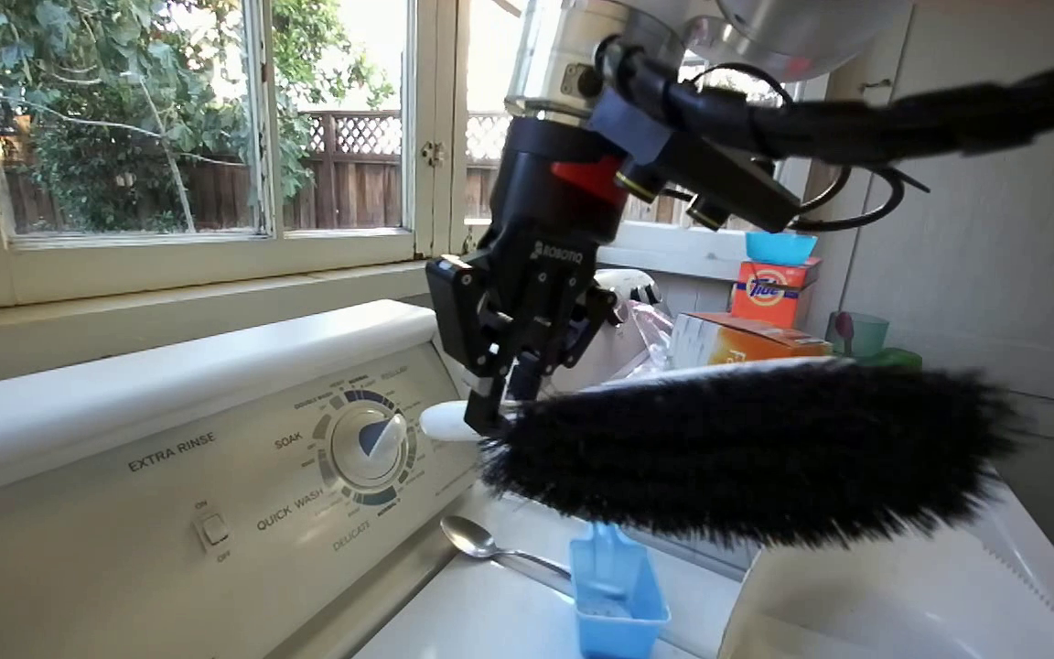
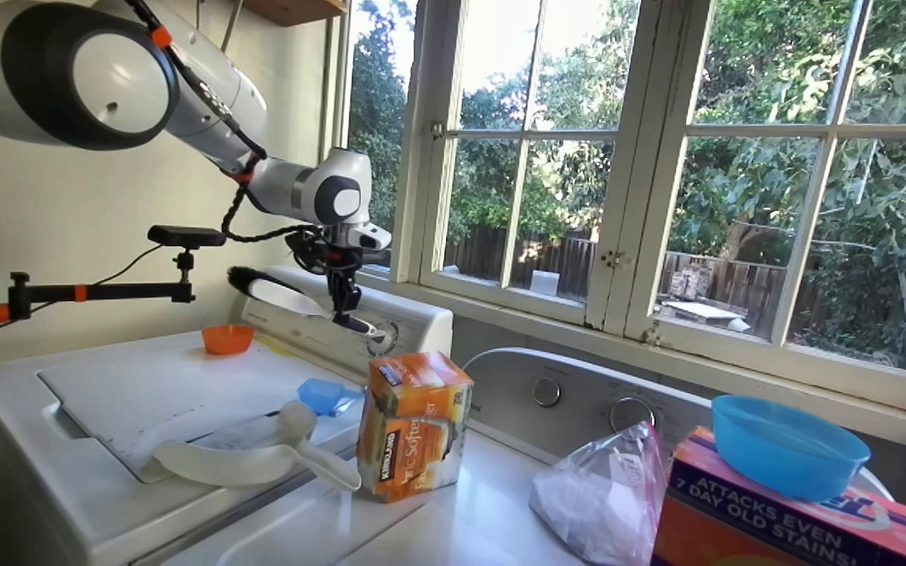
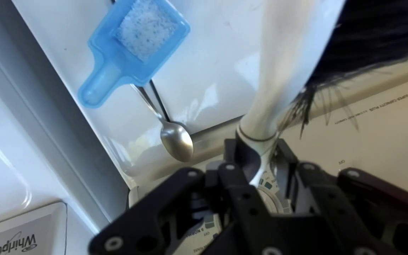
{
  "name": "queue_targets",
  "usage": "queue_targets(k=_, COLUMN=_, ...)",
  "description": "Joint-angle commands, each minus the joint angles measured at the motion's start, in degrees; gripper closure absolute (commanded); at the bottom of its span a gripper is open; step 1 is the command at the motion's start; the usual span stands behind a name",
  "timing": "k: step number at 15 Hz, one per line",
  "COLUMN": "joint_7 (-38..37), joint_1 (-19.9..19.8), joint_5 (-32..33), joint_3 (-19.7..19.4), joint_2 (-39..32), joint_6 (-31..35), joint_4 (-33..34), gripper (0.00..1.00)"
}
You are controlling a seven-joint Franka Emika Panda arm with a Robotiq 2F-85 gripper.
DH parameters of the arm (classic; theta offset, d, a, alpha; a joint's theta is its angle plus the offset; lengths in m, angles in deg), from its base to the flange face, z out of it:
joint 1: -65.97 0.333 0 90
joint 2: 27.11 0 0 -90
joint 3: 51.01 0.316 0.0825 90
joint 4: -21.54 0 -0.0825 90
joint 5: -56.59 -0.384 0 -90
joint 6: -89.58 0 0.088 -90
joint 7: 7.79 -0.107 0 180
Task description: Use the white hand broom to sweep the white detergent on the dustpan
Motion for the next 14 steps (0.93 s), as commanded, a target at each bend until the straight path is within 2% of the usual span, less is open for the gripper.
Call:
queue_targets(k=1, joint_7=-1.8, joint_1=1.4, joint_5=2.6, joint_3=-1.3, joint_2=7.0, joint_6=-5.5, joint_4=-8.7, gripper=0.93)
queue_targets(k=4, joint_7=-2.4, joint_1=2.4, joint_5=5.6, joint_3=-1.9, joint_2=10.5, joint_6=-11.6, joint_4=-12.2, gripper=0.93)
queue_targets(k=5, joint_7=-3.6, joint_1=1.1, joint_5=8.2, joint_3=0.1, joint_2=11.3, joint_6=-13.6, joint_4=-12.5, gripper=0.93)
queue_targets(k=7, joint_7=-4.5, joint_1=1.0, joint_5=11.3, joint_3=0.8, joint_2=13.0, joint_6=-16.3, joint_4=-13.5, gripper=0.93)
queue_targets(k=10, joint_7=-6.6, joint_1=1.7, joint_5=18.8, joint_3=1.5, joint_2=14.3, joint_6=-18.6, joint_4=-14.2, gripper=0.93)
queue_targets(k=14, joint_7=-6.3, joint_1=1.5, joint_5=24.2, joint_3=4.0, joint_2=14.2, joint_6=-19.2, joint_4=-14.8, gripper=0.93)
